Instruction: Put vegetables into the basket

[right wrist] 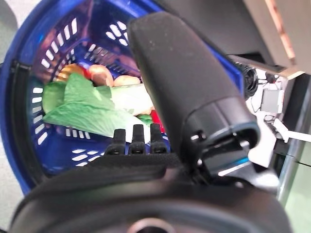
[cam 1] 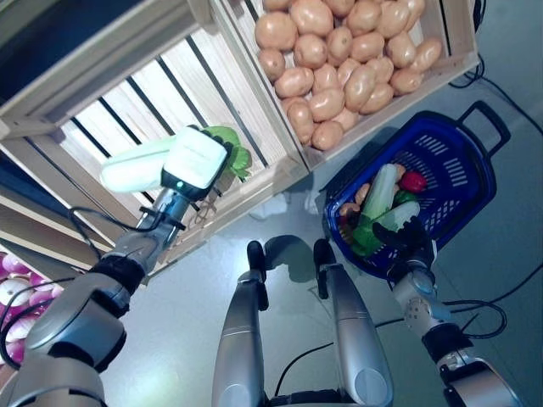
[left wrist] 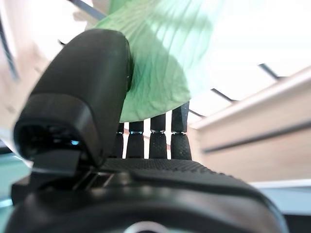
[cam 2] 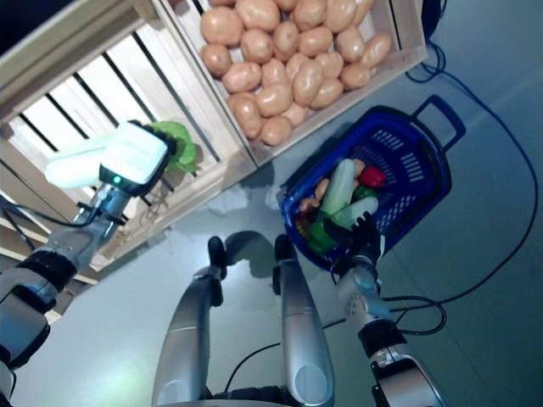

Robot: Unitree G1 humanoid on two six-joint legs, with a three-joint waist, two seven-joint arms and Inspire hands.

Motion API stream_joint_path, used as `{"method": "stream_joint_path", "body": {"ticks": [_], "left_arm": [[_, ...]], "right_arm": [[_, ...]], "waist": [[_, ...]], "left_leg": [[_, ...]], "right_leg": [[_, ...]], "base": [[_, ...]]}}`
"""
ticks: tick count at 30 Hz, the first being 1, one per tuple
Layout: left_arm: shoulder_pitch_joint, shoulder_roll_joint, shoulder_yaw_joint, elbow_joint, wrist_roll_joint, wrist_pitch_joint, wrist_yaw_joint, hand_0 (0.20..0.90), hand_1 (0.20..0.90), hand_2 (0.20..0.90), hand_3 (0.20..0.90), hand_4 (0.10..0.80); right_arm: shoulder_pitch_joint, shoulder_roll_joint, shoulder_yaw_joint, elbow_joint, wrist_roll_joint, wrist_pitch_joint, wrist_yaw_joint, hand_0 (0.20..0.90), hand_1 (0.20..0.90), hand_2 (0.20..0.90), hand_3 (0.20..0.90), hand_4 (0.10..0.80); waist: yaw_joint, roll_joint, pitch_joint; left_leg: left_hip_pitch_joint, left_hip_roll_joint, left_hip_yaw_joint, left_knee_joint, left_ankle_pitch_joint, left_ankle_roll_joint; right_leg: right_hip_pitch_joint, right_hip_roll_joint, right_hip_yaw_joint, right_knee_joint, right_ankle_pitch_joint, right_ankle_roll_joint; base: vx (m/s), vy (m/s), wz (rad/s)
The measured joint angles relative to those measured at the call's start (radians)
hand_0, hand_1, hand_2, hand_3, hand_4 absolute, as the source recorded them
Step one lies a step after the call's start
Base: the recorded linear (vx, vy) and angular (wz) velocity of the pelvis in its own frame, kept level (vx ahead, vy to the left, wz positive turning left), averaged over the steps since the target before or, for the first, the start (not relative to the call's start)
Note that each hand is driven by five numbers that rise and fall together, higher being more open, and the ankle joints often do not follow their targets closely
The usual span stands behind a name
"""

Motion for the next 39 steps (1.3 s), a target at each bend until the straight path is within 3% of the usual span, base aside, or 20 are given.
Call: {"method": "stream_joint_path", "body": {"ticks": [8, 12, 17, 20, 24, 27, 33, 39], "left_arm": [[0.222, -0.008, 0.225, -0.179, -0.090, -0.121, 0.133, 0.300, 0.300, 0.300, 0.300, 0.400], [0.323, -0.051, 0.324, -0.346, -0.135, -0.180, 0.158, 0.300, 0.300, 0.300, 0.300, 0.400], [0.456, -0.155, 0.439, -0.504, -0.200, -0.269, 0.140, 0.300, 0.300, 0.300, 0.300, 0.400], [0.514, -0.214, 0.488, -0.601, -0.342, -0.354, 0.060, 0.300, 0.300, 0.300, 0.300, 0.400], [0.572, -0.295, 0.553, -0.679, -0.600, -0.424, -0.094, 0.300, 0.300, 0.300, 0.300, 0.400], [0.631, -0.378, 0.562, -0.742, -0.907, -0.432, -0.314, 0.300, 0.300, 0.300, 0.300, 0.400], [0.685, -0.456, 0.534, -0.765, -1.447, -0.392, -0.669, 0.300, 0.300, 0.300, 0.300, 0.400], [0.700, -0.473, 0.485, -0.765, -1.705, -0.293, -0.779, 0.300, 0.300, 0.300, 0.300, 0.400]], "right_arm": [[0.094, 0.013, -0.020, -0.018, -0.002, 0.000, -0.008, 0.900, 0.900, 0.900, 0.900, 0.800], [0.140, 0.033, -0.058, -0.051, -0.036, -0.002, -0.009, 0.900, 0.900, 0.900, 0.900, 0.800], [0.175, 0.068, -0.111, -0.095, -0.088, -0.005, -0.013, 0.900, 0.900, 0.900, 0.900, 0.800], [0.201, 0.101, -0.175, -0.106, -0.126, -0.003, -0.018, 0.900, 0.900, 0.900, 0.900, 0.800], [0.240, 0.110, -0.184, -0.106, -0.128, -0.002, -0.023, 0.900, 0.900, 0.900, 0.900, 0.800], [0.289, 0.145, -0.217, -0.104, -0.130, -0.002, -0.027, 0.900, 0.900, 0.900, 0.900, 0.800], [0.307, 0.173, -0.219, -0.106, -0.161, -0.002, -0.032, 0.900, 0.900, 0.900, 0.900, 0.800], [0.322, 0.177, -0.216, -0.115, -0.161, -0.002, -0.032, 0.900, 0.900, 0.900, 0.900, 0.800]], "waist": [[0.059, -0.002, -0.002], [0.093, 0.000, -0.004], [0.113, 0.007, -0.013], [0.129, 0.025, -0.026], [0.138, 0.038, -0.104], [0.141, 0.036, -0.185], [0.145, 0.004, -0.270], [0.141, 0.002, -0.287]], "left_leg": [[0.228, -0.003, -0.011, -0.246, 0.082, 0.002], [0.305, -0.004, -0.031, -0.319, 0.100, 0.009], [0.400, -0.005, -0.046, -0.388, 0.107, 0.014], [0.476, -0.004, -0.062, -0.427, 0.107, 0.014], [0.519, -0.005, -0.083, -0.459, 0.107, 0.015], [0.568, -0.005, -0.088, -0.495, 0.107, 0.015], [0.623, -0.010, -0.084, -0.507, 0.099, 0.024], [0.651, -0.010, -0.078, -0.508, 0.096, 0.028]], "right_leg": [[0.200, -0.007, -0.036, -0.165, 0.034, 0.003], [0.282, -0.012, -0.054, -0.232, 0.040, 0.012], [0.394, -0.015, -0.078, -0.316, 0.047, 0.022], [0.495, -0.014, -0.104, -0.379, 0.053, 0.029], [0.568, -0.011, -0.129, -0.452, 0.064, 0.035], [0.653, -0.005, -0.154, -0.544, 0.085, 0.040], [0.755, -0.001, -0.155, -0.656, 0.127, 0.044], [0.785, -0.001, -0.151, -0.668, 0.138, 0.045]], "base": [[0.078, 0.000, 0.05], [0.089, 0.000, 0.13], [0.114, 0.013, 0.11], [0.164, -0.004, 0.18], [0.130, -0.026, 0.19], [0.101, -0.017, 0.17], [0.052, 0.014, 0.01], [0.042, 0.020, -0.03]]}}
